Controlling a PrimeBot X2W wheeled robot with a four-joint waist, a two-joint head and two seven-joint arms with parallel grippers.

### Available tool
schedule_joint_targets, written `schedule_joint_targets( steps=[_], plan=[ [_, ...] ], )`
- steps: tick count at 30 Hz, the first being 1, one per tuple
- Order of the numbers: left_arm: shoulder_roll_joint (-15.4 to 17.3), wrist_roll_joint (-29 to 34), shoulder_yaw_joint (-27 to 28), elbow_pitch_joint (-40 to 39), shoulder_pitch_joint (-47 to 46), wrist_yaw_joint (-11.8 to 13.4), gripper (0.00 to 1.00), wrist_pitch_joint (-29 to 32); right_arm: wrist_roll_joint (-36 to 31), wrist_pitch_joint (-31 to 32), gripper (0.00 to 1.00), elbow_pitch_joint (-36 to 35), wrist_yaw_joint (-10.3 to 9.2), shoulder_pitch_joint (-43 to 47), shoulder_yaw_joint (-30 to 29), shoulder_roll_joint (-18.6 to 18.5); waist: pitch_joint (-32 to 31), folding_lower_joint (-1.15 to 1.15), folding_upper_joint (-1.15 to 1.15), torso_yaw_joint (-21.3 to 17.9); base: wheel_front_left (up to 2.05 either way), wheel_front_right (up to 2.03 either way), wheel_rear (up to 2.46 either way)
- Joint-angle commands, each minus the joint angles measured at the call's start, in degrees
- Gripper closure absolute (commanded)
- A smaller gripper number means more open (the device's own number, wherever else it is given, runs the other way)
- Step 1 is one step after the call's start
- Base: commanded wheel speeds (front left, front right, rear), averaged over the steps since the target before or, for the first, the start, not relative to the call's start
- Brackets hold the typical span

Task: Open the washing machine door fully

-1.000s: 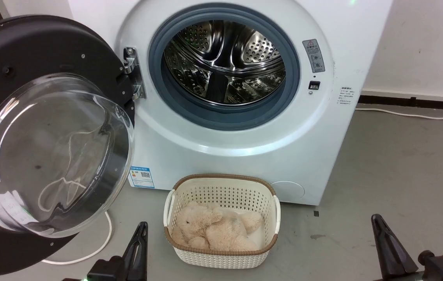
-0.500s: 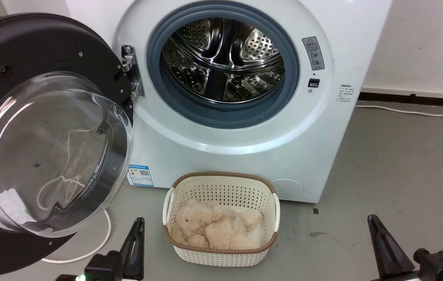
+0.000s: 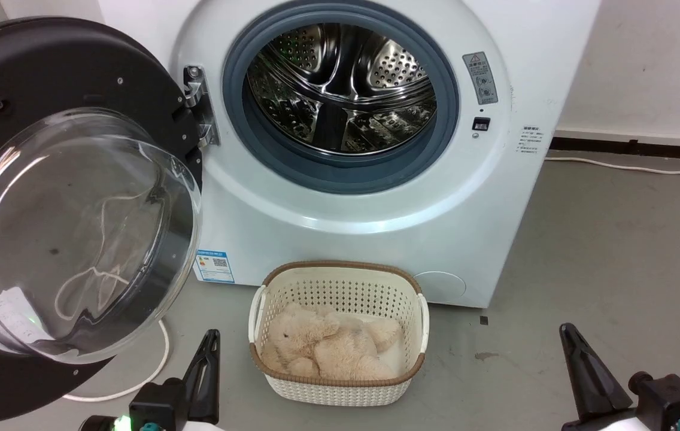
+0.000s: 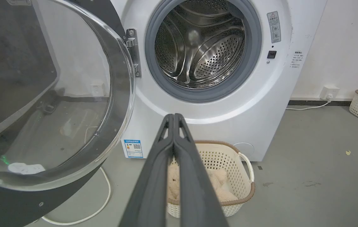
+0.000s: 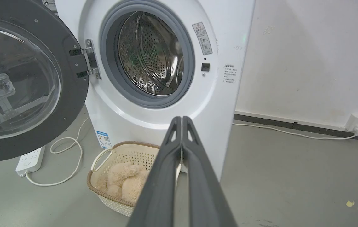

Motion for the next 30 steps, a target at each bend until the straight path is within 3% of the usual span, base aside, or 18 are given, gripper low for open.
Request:
schedule_joint_targets(
  steps=[1, 30],
  plan=[
    [-0.4, 0.6, 0.5, -0.1, -1.1, -0.3, 1.0, 0.3, -0.5, 0.4, 1.0, 0.1, -0.02, -1.1, 0.0, 0.1, 0.0, 0.0, 0.0, 0.0, 0.0, 0.0, 0.0],
    [-3.3, 4.6, 5.3, -0.2, -2.3, -3.6, 1.0, 3.6, -1.7, 3.8, 1.0, 0.2, -0.03, -3.0, 0.6, 0.2, 1.0, 0.0, 0.0, -0.4, 0.0, 0.0, 0.0]
  ],
)
